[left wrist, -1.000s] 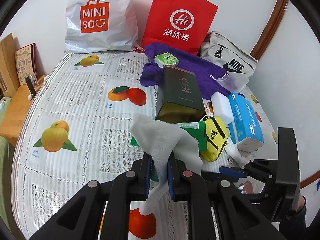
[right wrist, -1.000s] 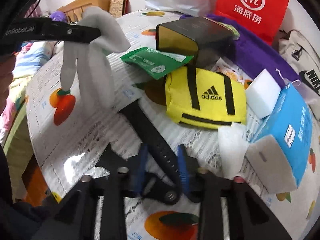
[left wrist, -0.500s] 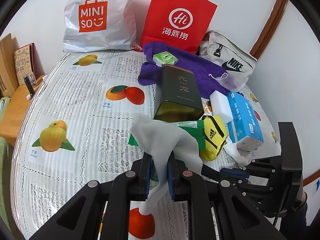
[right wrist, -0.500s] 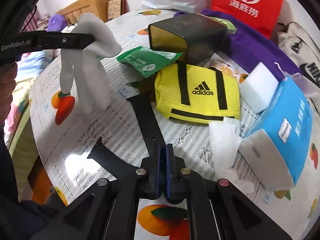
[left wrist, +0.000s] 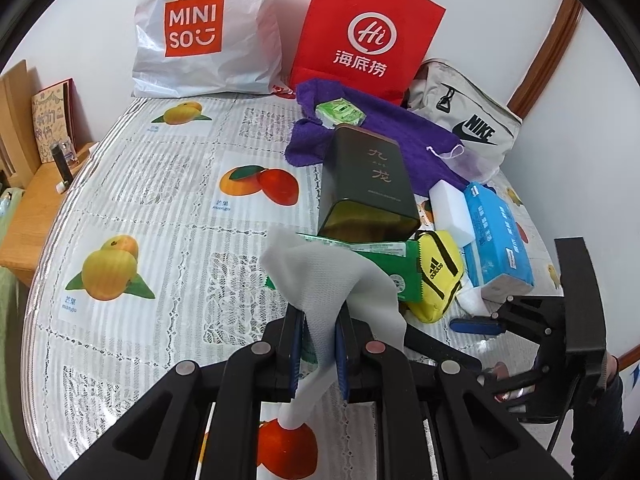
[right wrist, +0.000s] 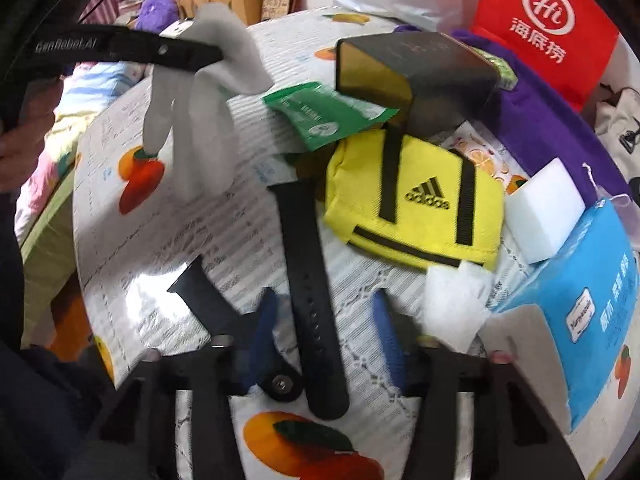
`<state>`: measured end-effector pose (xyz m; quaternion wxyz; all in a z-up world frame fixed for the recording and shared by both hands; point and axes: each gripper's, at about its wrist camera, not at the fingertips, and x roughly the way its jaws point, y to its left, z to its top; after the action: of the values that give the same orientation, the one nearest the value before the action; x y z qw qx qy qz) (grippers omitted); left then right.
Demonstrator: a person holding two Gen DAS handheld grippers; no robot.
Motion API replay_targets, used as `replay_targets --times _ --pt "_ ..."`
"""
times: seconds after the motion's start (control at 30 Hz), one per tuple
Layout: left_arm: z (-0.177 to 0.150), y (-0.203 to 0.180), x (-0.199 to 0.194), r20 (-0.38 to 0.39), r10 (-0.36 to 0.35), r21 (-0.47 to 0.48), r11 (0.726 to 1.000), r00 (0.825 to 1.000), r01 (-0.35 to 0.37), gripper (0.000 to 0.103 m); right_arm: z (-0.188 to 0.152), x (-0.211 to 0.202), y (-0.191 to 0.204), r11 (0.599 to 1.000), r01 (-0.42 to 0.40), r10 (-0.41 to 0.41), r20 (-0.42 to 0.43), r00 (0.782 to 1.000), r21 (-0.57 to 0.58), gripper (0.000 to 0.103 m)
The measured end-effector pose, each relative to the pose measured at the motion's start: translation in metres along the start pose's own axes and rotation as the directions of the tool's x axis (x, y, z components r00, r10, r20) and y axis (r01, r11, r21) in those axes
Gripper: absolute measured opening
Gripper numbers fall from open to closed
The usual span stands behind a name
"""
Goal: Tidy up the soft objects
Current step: 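Lift the black watch strap with the right tool while the left tool holds the white cloth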
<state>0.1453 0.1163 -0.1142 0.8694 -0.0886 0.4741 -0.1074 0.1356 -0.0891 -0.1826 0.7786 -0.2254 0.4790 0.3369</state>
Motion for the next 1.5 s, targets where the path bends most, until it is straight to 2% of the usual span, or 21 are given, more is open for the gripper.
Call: replay_targets --times 0.03,0.13,0.2,0.23,0.27,0.33,0.43,0.53,0.77,1.0,1.2,1.5 --pt "0.000 0.000 0.000 -0.001 0.001 0.000 1.000 1.000 -0.001 0.014 0.001 0.000 0.002 1.000 -0.007 0.007 -0.003 1.000 -0.017 0.021" --pt "0.001 0.001 0.002 -0.002 0.001 -0.002 1.000 1.000 -0.001 0.014 0.003 0.001 0.011 0.998 0.033 -0.034 -0.009 0.999 -0.058 0.021" --pt "0.001 0.002 0.003 -0.003 -0.001 -0.006 1.000 1.000 0.001 0.014 0.003 -0.001 0.006 1.000 0.005 -0.006 -0.031 0.999 -0.028 0.023" --pt "0.001 0.002 0.003 -0.005 0.000 -0.006 1.000 1.000 0.000 0.014 0.003 -0.001 0.005 1.000 -0.005 0.005 -0.039 0.999 -0.019 0.026" --pt "0.001 0.002 0.004 -0.006 -0.001 -0.005 1.000 1.000 0.001 0.014 0.002 -0.002 0.004 1.000 -0.018 0.017 -0.045 0.999 -0.019 0.035" --pt "0.001 0.001 0.005 -0.008 -0.003 0.000 1.000 1.000 0.003 0.014 0.006 0.003 0.004 0.999 -0.021 0.019 -0.040 0.999 -0.033 0.037" --pt "0.002 0.001 0.007 -0.011 -0.004 -0.002 1.000 1.000 0.004 0.014 0.011 0.006 0.011 0.999 0.003 -0.004 -0.029 1.000 -0.036 0.034" --pt "0.002 -0.001 0.006 -0.011 -0.005 -0.002 1.000 1.000 0.005 0.014 0.012 0.008 0.017 0.998 -0.006 0.006 -0.009 1.000 -0.056 0.022" --pt "0.000 -0.001 -0.001 -0.009 0.008 -0.004 1.000 1.000 -0.008 0.014 0.017 0.004 0.012 0.999 -0.038 0.038 0.001 0.999 -0.002 0.019" --pt "0.002 -0.006 -0.006 -0.010 0.015 0.005 1.000 1.000 -0.015 0.014 0.018 -0.019 0.014 1.000 -0.015 0.016 0.037 0.999 -0.019 0.019" --pt "0.008 -0.013 -0.020 0.018 0.012 0.016 1.000 1.000 -0.012 0.014 0.006 -0.039 0.000 0.999 0.000 -0.003 0.064 0.998 0.042 0.019" --pt "0.030 -0.040 -0.031 0.044 -0.015 0.070 0.997 0.999 0.012 0.014 -0.004 -0.084 -0.032 0.976 0.060 -0.092 0.144 0.985 0.210 0.019"
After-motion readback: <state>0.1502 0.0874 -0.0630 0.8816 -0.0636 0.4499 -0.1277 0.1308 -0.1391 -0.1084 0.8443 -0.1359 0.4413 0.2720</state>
